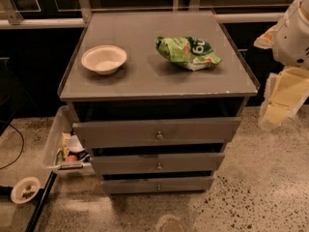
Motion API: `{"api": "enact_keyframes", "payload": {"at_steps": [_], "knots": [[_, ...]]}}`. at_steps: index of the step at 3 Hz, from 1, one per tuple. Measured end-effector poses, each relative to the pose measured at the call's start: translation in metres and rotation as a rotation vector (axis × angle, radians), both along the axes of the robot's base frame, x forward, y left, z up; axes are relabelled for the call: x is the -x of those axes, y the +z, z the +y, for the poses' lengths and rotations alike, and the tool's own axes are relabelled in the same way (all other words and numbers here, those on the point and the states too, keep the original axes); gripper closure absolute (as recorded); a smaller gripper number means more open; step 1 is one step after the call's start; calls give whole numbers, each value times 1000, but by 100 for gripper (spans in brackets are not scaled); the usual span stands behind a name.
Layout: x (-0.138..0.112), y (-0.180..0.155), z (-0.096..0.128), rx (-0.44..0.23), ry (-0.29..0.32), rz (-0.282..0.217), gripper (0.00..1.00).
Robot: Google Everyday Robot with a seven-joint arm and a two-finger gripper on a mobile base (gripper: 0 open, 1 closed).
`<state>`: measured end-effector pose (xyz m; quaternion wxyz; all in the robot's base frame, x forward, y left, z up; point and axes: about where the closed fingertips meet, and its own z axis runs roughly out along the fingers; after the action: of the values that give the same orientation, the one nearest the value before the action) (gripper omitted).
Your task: Open top drawer
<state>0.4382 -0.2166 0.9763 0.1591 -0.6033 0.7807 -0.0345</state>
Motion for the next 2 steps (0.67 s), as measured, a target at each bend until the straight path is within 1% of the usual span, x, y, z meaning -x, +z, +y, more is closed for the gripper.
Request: {"api": "enact_keyframes", "payload": {"at_steps": [1,2], "knots": [[0,0,0,0,0,0,0],[7,-22,4,-21,7,22,0]]}}
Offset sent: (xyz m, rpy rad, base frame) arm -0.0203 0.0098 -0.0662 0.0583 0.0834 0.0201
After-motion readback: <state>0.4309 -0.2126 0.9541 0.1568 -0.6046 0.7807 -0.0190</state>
